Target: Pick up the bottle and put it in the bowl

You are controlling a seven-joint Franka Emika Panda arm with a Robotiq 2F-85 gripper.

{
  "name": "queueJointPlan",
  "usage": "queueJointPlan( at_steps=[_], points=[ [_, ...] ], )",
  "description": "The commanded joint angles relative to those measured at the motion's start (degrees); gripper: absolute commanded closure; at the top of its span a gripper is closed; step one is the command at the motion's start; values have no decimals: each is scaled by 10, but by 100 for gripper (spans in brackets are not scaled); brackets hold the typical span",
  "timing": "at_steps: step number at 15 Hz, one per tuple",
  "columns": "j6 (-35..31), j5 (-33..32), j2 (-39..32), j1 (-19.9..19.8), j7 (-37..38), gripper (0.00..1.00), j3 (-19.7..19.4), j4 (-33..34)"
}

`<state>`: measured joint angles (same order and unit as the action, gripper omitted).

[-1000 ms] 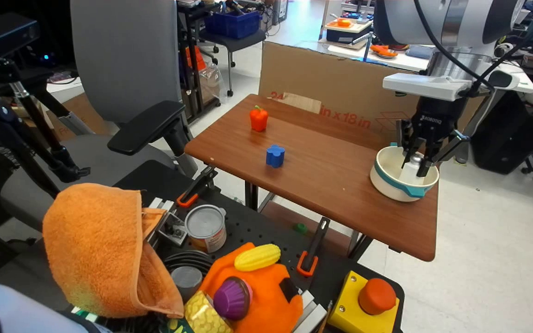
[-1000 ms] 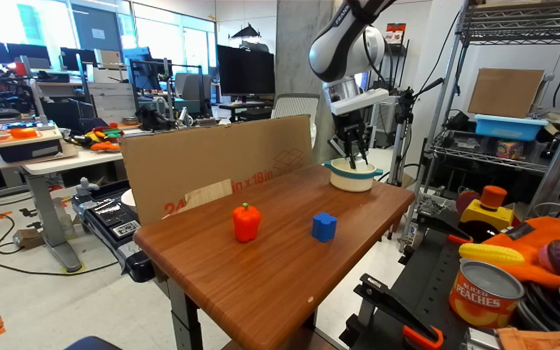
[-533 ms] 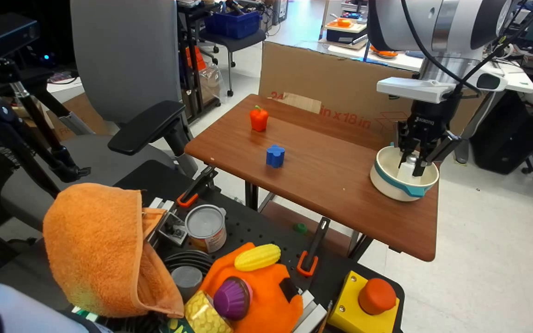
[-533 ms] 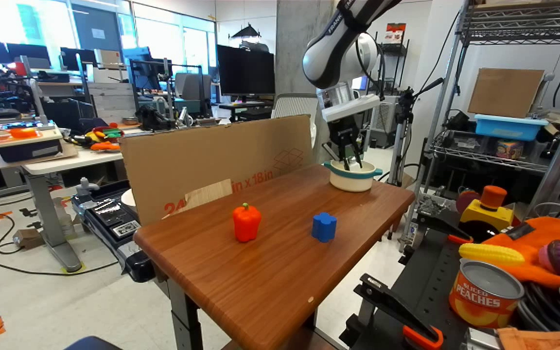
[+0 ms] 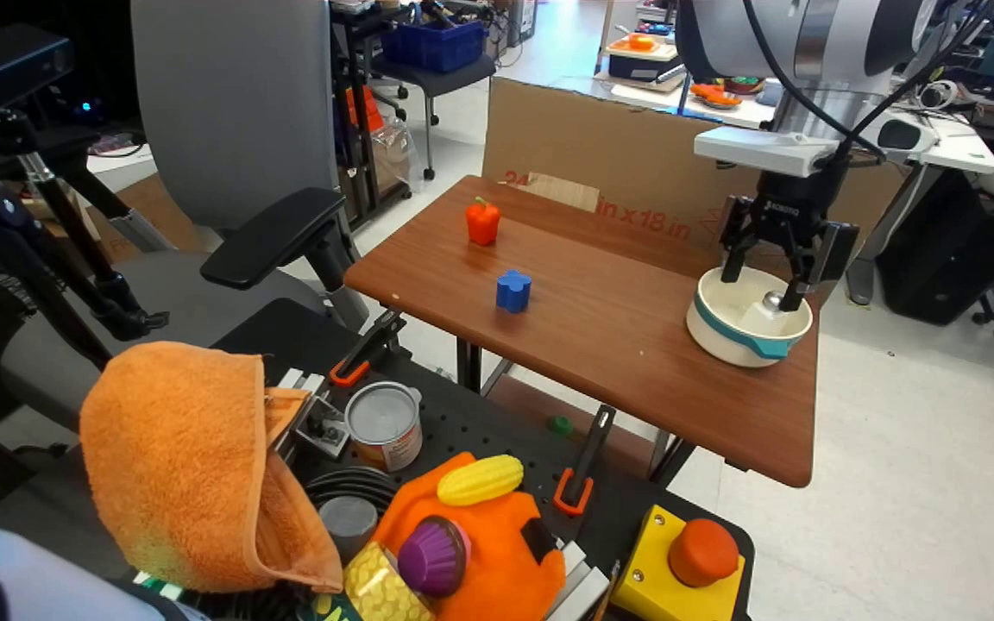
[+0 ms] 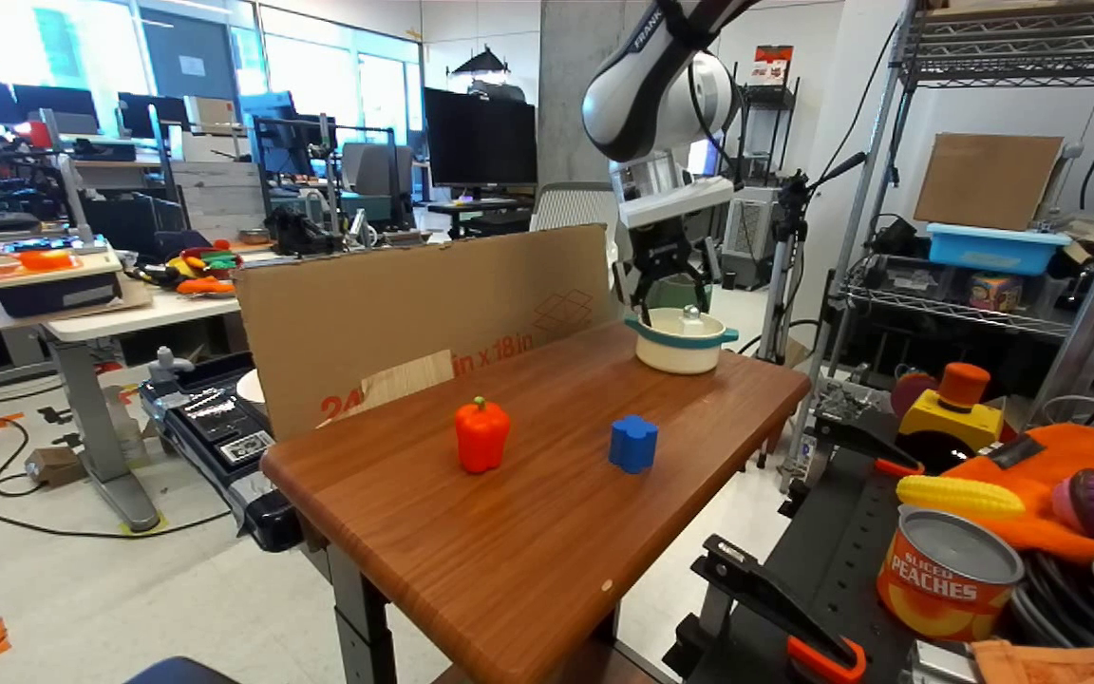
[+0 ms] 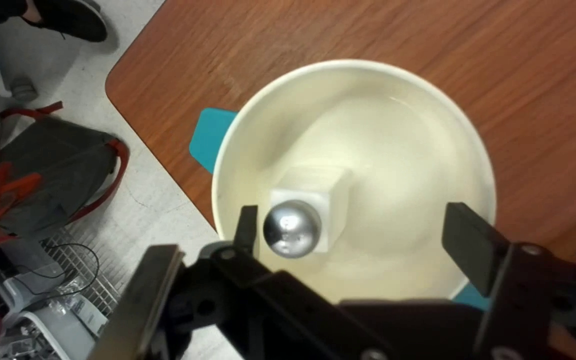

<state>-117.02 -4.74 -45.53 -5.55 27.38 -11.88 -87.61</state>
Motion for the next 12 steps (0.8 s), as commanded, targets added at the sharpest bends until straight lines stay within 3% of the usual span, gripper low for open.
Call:
queueJointPlan(
  at_steps=[1,6,7,8,12],
  points=[
    [-9,28,70,-5,-46,0,14,-52],
    [29,59,194,-5,-114,0,33,-120],
    [80,65,203,-5,-117,0,36,-109],
    [39,51,157,-2,-95,0,26,-79],
    [49,51,168,-3,-96,0,27,-84]
  ],
)
